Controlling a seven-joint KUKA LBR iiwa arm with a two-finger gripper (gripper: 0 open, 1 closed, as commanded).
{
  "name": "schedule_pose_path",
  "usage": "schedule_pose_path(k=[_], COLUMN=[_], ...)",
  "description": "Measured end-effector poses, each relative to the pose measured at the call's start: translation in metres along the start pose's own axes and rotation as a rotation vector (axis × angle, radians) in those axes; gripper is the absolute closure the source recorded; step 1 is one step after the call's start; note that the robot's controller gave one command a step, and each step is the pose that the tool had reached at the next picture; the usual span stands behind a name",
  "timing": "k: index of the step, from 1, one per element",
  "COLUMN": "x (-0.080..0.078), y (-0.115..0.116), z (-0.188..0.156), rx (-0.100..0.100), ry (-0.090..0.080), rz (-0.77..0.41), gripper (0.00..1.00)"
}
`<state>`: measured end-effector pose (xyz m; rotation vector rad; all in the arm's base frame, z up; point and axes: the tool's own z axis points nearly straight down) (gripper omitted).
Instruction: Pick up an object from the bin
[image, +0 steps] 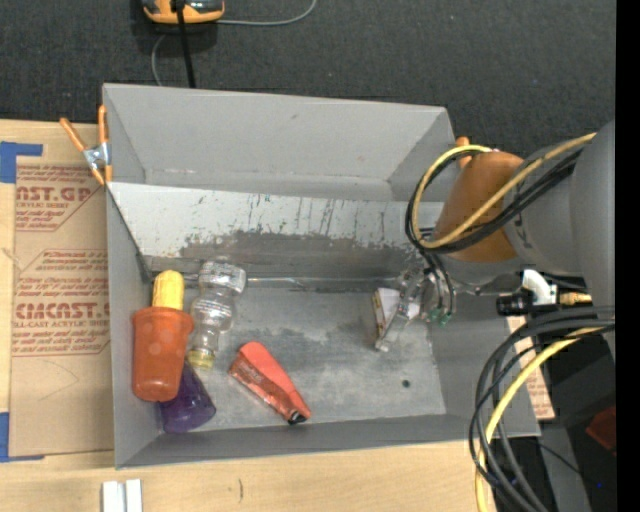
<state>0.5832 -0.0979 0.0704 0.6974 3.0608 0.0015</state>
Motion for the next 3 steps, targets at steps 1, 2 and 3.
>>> schedule_pose_path(k=[1,2,3], x=[0.0,-0.007,-0.007], y=[-0.003,-0.011,-0.013], z=[-0.041,-0.104,-0.158], rx=[0.002,0.0,0.001], ry=[0.008,0.002,0.006], rz=[-0.002,-0.016,-0.023], gripper=[1.0,1.0,1.0])
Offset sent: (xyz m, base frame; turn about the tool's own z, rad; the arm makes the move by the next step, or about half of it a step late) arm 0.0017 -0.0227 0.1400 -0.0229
